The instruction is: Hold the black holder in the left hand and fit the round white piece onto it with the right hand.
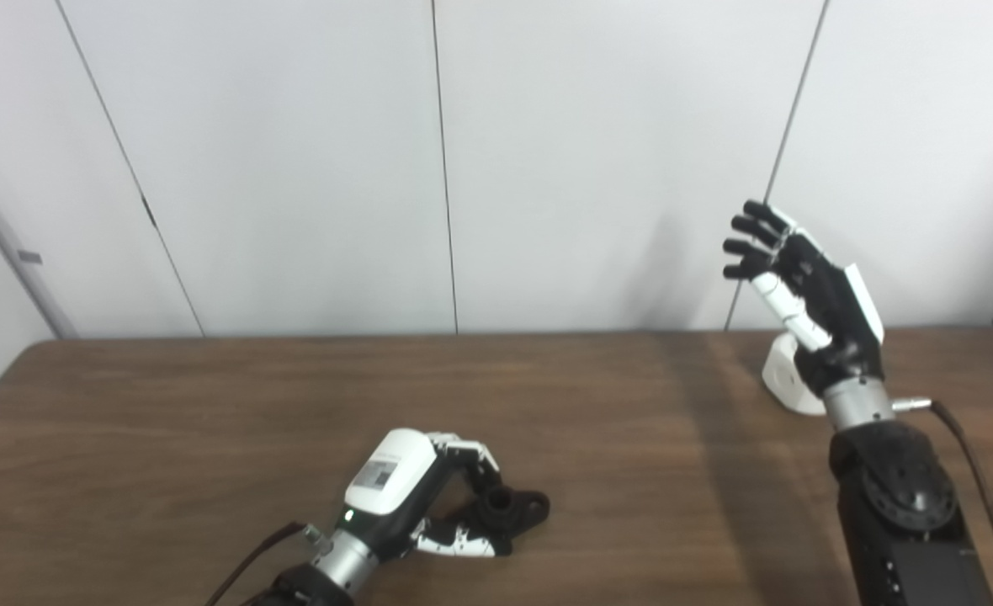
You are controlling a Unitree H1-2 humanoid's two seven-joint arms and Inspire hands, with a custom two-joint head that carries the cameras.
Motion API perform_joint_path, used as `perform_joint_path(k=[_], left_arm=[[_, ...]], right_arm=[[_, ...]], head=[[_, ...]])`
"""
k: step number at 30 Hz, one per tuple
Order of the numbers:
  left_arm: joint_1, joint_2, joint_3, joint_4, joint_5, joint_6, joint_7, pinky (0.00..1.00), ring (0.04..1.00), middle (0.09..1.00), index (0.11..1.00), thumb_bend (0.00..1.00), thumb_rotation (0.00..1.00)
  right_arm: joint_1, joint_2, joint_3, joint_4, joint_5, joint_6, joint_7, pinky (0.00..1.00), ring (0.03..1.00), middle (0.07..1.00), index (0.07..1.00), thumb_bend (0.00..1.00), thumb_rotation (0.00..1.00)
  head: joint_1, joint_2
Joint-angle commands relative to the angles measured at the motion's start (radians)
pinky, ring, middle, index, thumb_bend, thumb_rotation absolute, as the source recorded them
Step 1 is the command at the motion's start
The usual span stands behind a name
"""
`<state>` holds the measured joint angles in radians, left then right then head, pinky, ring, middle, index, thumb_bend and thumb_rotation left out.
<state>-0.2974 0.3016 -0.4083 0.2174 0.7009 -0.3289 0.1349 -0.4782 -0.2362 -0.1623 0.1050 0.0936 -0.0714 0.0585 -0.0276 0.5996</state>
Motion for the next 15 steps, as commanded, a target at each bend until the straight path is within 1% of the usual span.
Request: perform_joint_path(k=[1,2,4,7,11,15], left_arm=[[0.033,0.000,-0.010,-0.010,0.004,0.014,-0.041,0.67,0.640,0.494,0.482,0.53,0.00],[0.037,0.001,-0.007,-0.019,0.003,0.017,-0.049,0.68,0.641,0.494,0.482,0.53,0.00],[0.044,0.003,-0.002,-0.041,0.001,0.023,-0.065,0.68,0.643,0.494,0.482,0.53,0.00],[0.056,0.006,0.004,-0.065,-0.004,0.032,-0.083,0.68,0.644,0.494,0.482,0.53,0.00],[0.068,0.010,0.008,-0.092,0.000,0.048,-0.106,0.68,0.646,0.494,0.482,0.53,0.00],[0.076,0.010,0.009,-0.099,-0.001,0.048,-0.115,0.68,0.648,0.494,0.482,0.53,0.00]], right_arm=[[-0.030,-0.024,-0.017,-0.049,0.022,0.006,0.000,0.69,0.784,0.838,0.851,0.51,0.57],[-0.030,-0.024,-0.020,-0.055,0.028,0.013,-0.001,0.69,0.788,0.841,0.852,0.52,0.56],[-0.029,-0.026,-0.025,-0.071,0.032,0.029,0.000,0.69,0.789,0.841,0.855,0.52,0.56],[-0.027,-0.033,-0.027,-0.084,0.031,0.039,0.003,0.68,0.785,0.838,0.864,0.52,0.56],[-0.024,-0.040,-0.025,-0.086,0.022,0.040,0.002,0.66,0.768,0.831,0.867,0.54,0.58],[-0.019,-0.040,-0.024,-0.090,0.020,0.047,-0.003,0.65,0.763,0.827,0.864,0.56,0.58]], head=[[-0.001,0.011],[-0.001,0.013],[-0.003,0.035],[-0.006,0.053],[-0.006,0.062],[-0.009,0.065]])
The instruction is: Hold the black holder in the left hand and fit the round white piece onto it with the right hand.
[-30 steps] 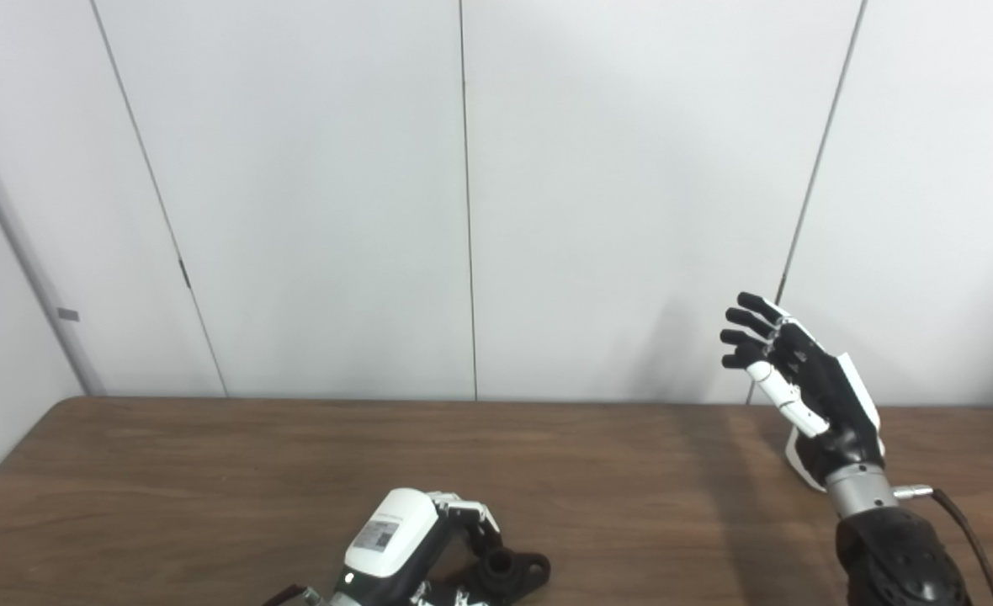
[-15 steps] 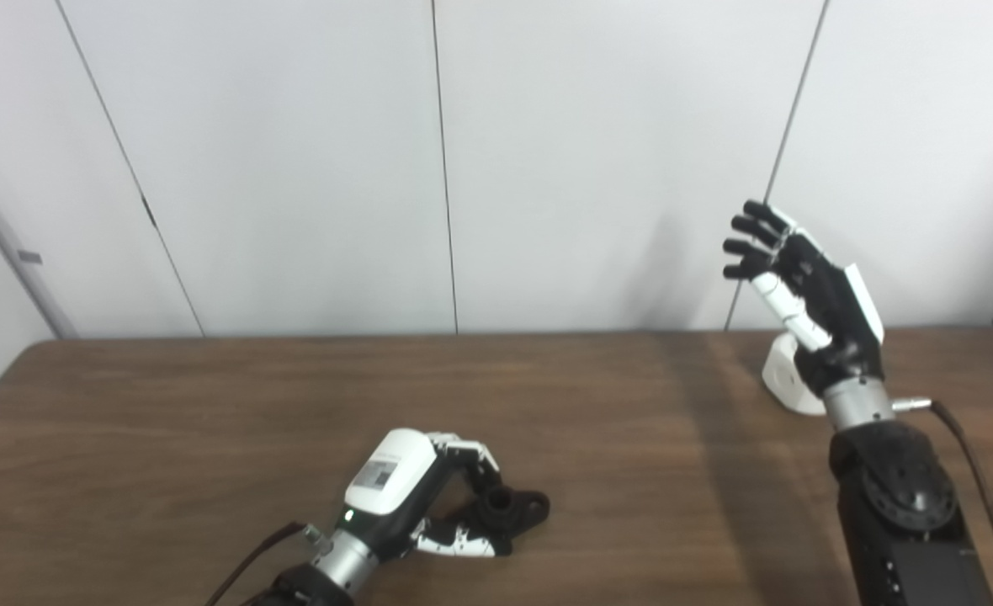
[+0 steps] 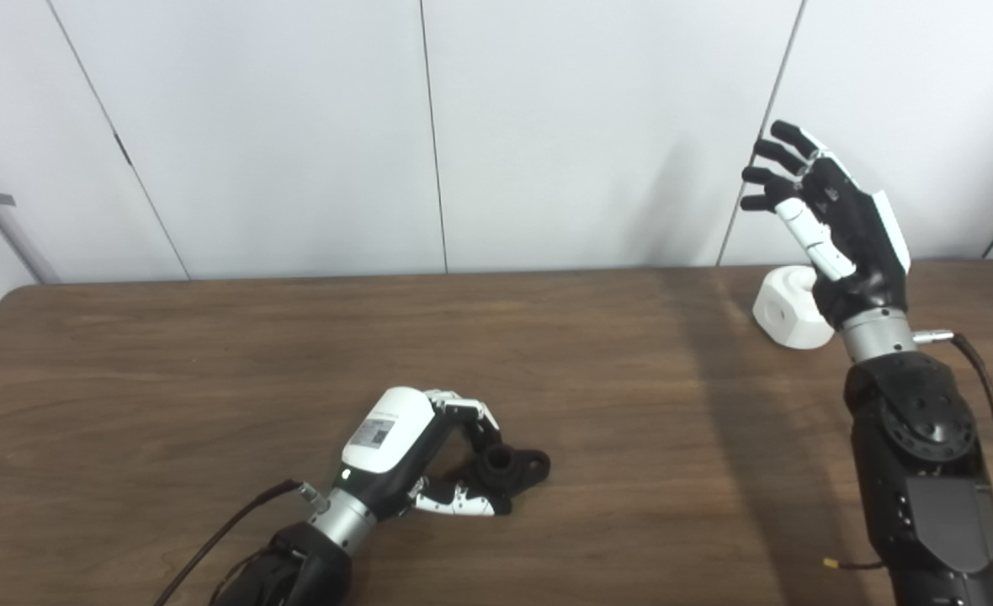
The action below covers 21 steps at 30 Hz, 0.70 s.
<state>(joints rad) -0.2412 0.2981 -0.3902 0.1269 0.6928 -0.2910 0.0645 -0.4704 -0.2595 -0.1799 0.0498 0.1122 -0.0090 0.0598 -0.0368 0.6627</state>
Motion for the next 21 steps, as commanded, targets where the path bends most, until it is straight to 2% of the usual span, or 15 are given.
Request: perform_joint_path(k=[1,8,12,15,21], left_arm=[[0.020,0.013,-0.009,-0.007,0.006,0.009,-0.045,0.68,0.648,0.494,0.482,0.53,0.00],[0.021,0.010,-0.004,0.007,0.006,0.004,-0.036,0.68,0.647,0.494,0.482,0.53,0.00],[0.018,0.005,-0.001,0.017,0.009,0.013,-0.035,0.68,0.651,0.494,0.482,0.53,0.00],[0.014,0.004,-0.001,0.028,0.012,0.010,-0.032,0.68,0.653,0.494,0.482,0.53,0.00],[0.014,0.002,-0.001,0.052,0.005,-0.005,-0.023,0.68,0.652,0.494,0.482,0.53,0.00]], right_arm=[[-0.025,-0.017,-0.007,-0.036,0.001,-0.015,-0.004,0.64,0.763,0.827,0.863,0.56,0.59],[0.000,-0.027,-0.013,-0.048,-0.026,-0.010,-0.016,0.65,0.762,0.824,0.850,0.53,0.57],[0.026,-0.046,-0.013,-0.049,-0.075,-0.026,-0.025,0.65,0.756,0.817,0.846,0.50,0.58],[0.042,-0.054,-0.022,-0.047,-0.073,-0.032,-0.024,0.65,0.762,0.817,0.839,0.49,0.54],[0.079,-0.085,-0.040,-0.043,-0.103,-0.036,-0.041,0.68,0.784,0.828,0.847,0.52,0.52]], head=[[0.000,0.002],[-0.011,-0.012],[-0.013,-0.024],[-0.014,-0.030],[-0.039,-0.050]])
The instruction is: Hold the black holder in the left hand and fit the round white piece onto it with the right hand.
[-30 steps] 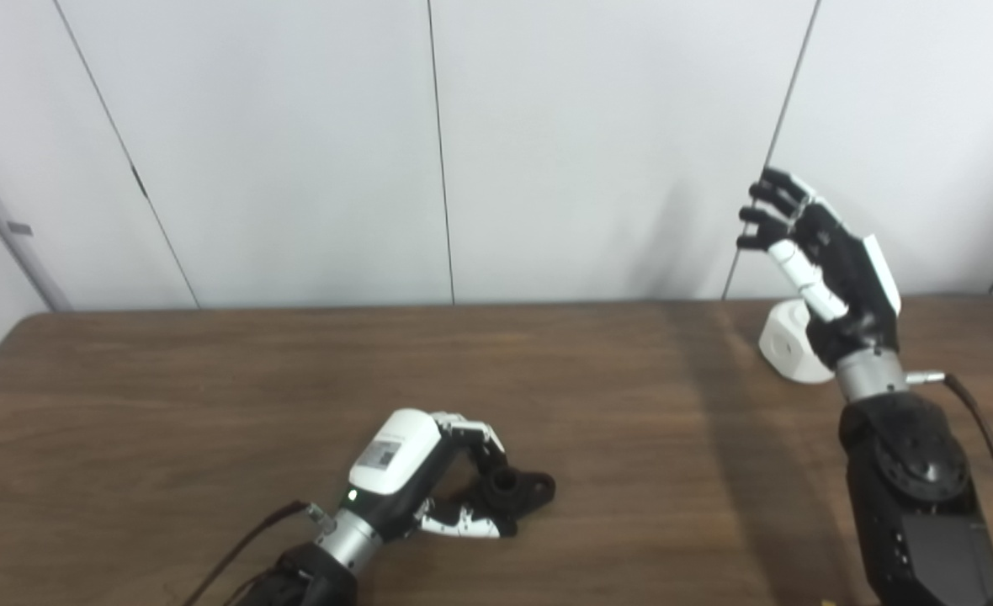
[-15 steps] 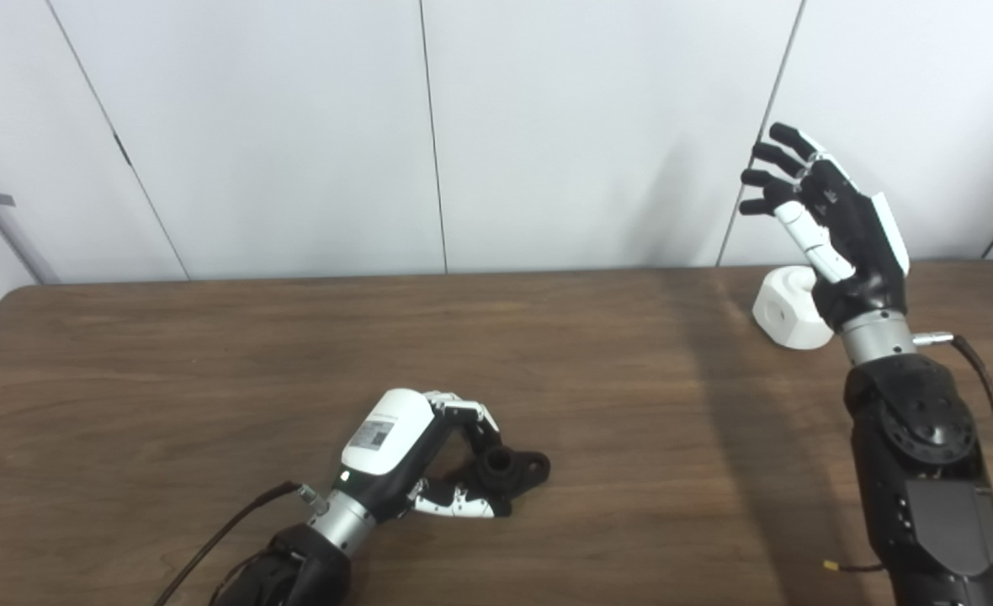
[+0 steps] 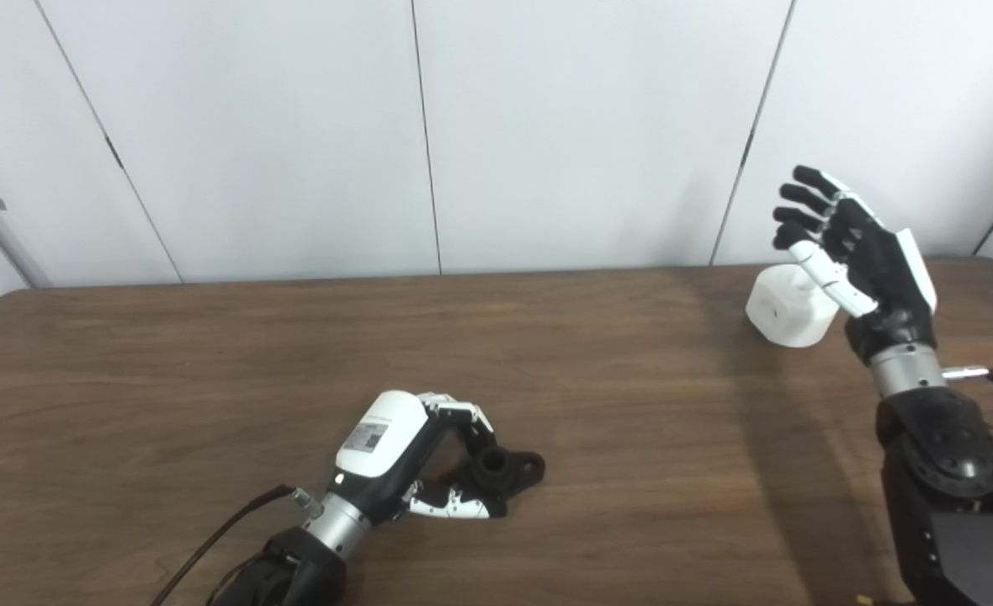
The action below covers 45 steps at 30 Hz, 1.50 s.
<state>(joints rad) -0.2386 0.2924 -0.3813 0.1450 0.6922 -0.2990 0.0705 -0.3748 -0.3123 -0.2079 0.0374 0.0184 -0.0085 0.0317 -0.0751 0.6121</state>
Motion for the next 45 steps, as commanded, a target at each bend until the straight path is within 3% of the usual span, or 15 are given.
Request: perform_joint_path(k=[1,7,15,22,26,30,35,39,45], left_arm=[[0.010,0.007,-0.009,0.040,0.006,-0.002,-0.024,0.68,0.652,0.494,0.482,0.53,0.00],[0.005,0.008,-0.002,0.062,0.007,-0.021,-0.014,0.69,0.650,0.494,0.482,0.53,0.00],[0.002,0.004,-0.001,0.091,0.014,-0.045,-0.001,0.68,0.647,0.493,0.482,0.53,0.00],[-0.001,0.004,-0.002,0.116,0.026,-0.062,0.021,0.66,0.640,0.493,0.482,0.53,0.00],[0.000,0.006,0.001,0.114,0.029,-0.067,0.023,0.67,0.640,0.493,0.482,0.53,0.00],[0.000,0.006,0.003,0.119,0.027,-0.070,0.022,0.67,0.641,0.493,0.482,0.53,0.00],[0.002,0.008,0.005,0.124,0.028,-0.078,0.029,0.67,0.639,0.493,0.482,0.53,0.00],[0.003,0.010,0.006,0.131,0.025,-0.088,0.037,0.67,0.637,0.492,0.482,0.53,0.00],[0.003,0.013,0.007,0.133,0.021,-0.088,0.035,0.67,0.640,0.492,0.482,0.53,0.00]], right_arm=[[-0.013,-0.040,-0.013,-0.028,-0.020,-0.038,-0.015,0.69,0.786,0.829,0.849,0.53,0.50],[0.006,-0.066,-0.021,0.000,-0.101,-0.061,-0.059,0.66,0.764,0.807,0.826,0.58,0.35],[0.033,-0.111,-0.020,0.014,-0.259,-0.131,-0.155,0.75,0.812,0.830,0.832,0.72,0.30],[0.042,-0.140,-0.016,0.007,-0.342,-0.126,-0.185,0.80,0.843,0.857,0.856,0.81,0.27],[0.053,-0.169,-0.014,-0.001,-0.336,-0.090,-0.148,0.84,0.876,0.890,0.881,0.86,0.34],[0.068,-0.178,-0.004,-0.027,-0.361,0.003,-0.122,0.83,0.899,0.912,0.899,0.91,0.42],[0.071,-0.183,0.018,-0.002,-0.359,0.057,-0.094,0.79,0.893,0.928,0.936,0.91,0.41],[0.051,-0.189,0.035,0.047,-0.342,0.086,-0.066,0.85,0.932,0.957,0.959,0.91,0.40],[0.020,-0.189,0.045,0.105,-0.309,0.089,-0.042,0.85,0.955,0.976,0.974,0.94,0.41]], head=[[-0.005,-0.003],[-0.038,-0.028],[-0.072,-0.053],[-0.099,-0.082],[-0.101,-0.084],[-0.105,-0.094],[-0.116,-0.101],[-0.128,-0.108],[-0.148,-0.119]])
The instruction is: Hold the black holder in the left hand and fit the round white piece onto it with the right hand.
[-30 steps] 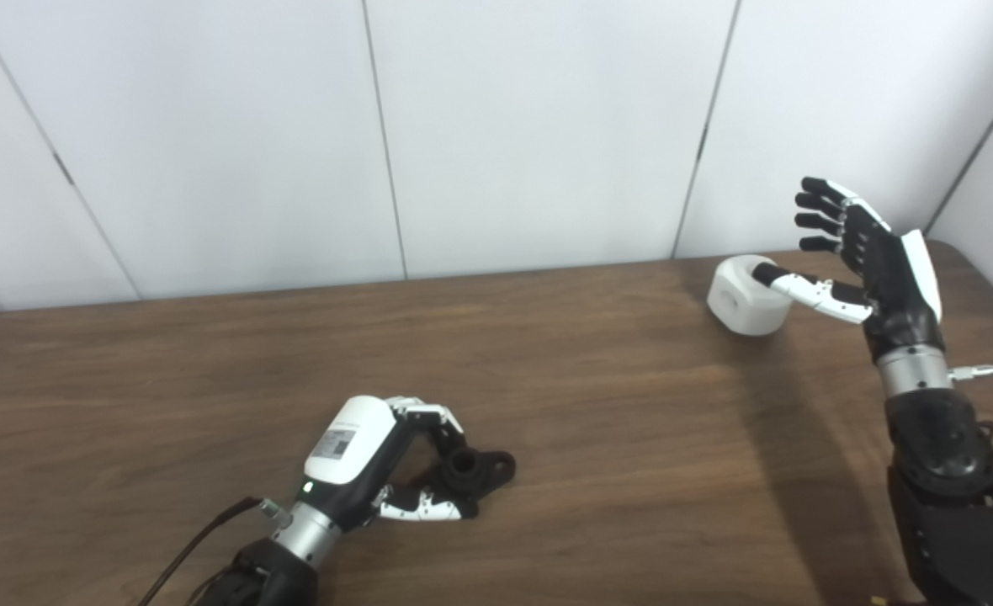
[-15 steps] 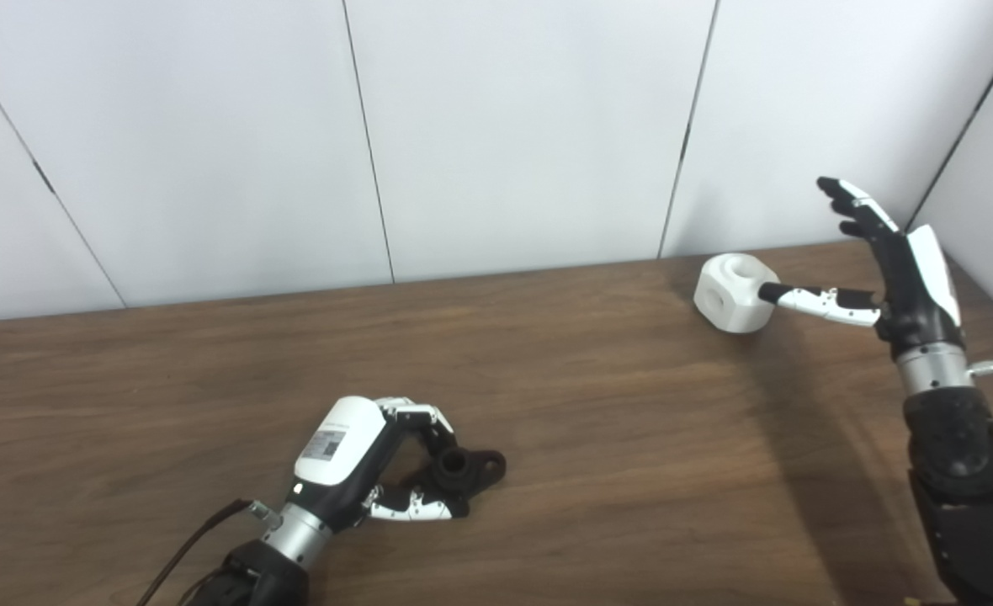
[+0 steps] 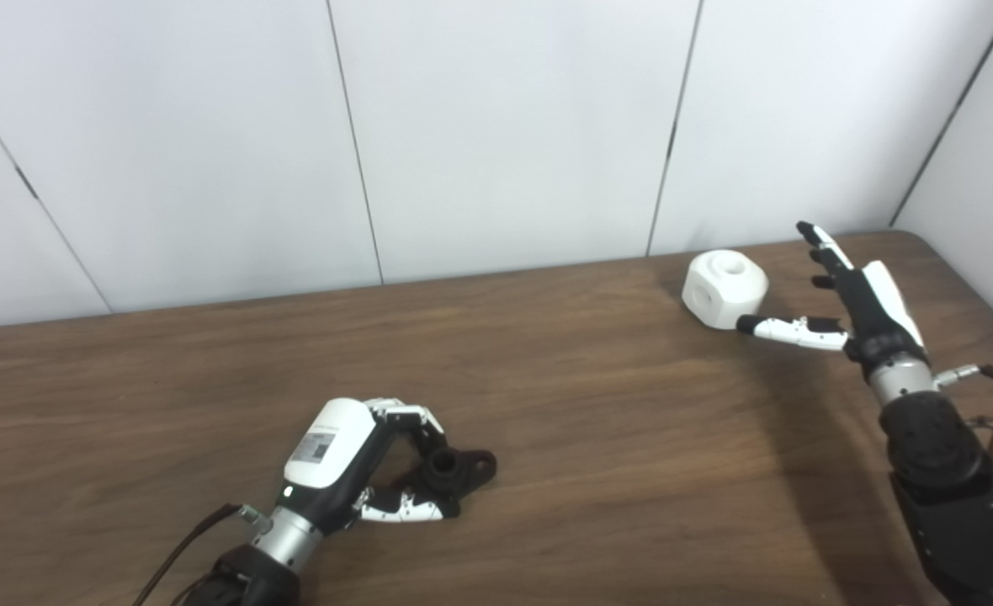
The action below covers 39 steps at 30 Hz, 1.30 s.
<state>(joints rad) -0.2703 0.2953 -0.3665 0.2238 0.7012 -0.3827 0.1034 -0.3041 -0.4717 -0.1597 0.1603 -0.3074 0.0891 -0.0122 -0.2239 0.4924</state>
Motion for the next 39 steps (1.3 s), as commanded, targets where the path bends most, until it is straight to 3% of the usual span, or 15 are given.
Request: perform_joint_path(k=[1,10,21,39], left_arm=[[0.035,0.010,-0.008,0.054,0.012,-0.003,0.002,0.67,0.640,0.492,0.482,0.53,0.00],[0.035,0.010,-0.007,0.060,0.010,-0.005,0.002,0.68,0.641,0.492,0.482,0.53,0.00],[0.036,0.009,-0.007,0.057,0.011,-0.004,0.005,0.67,0.640,0.492,0.482,0.53,0.00],[0.040,0.013,-0.007,0.046,0.015,0.002,-0.002,0.67,0.637,0.492,0.483,0.53,0.00]], right_arm=[[-0.057,-0.029,-0.001,-0.014,0.017,-0.001,0.006,0.84,0.956,0.978,0.976,0.94,0.42],[-0.090,-0.033,0.045,0.034,-0.007,-0.013,-0.009,0.87,0.942,0.963,0.977,0.93,0.42],[-0.138,-0.030,0.057,0.077,-0.002,0.006,0.000,0.88,0.958,0.976,0.985,0.93,0.42],[-0.209,-0.021,0.085,0.226,0.017,-0.041,-0.022,0.86,0.949,0.969,0.990,0.93,0.37]], head=[[0.000,-0.001],[-0.011,-0.020],[-0.010,-0.029],[-0.023,-0.041]])
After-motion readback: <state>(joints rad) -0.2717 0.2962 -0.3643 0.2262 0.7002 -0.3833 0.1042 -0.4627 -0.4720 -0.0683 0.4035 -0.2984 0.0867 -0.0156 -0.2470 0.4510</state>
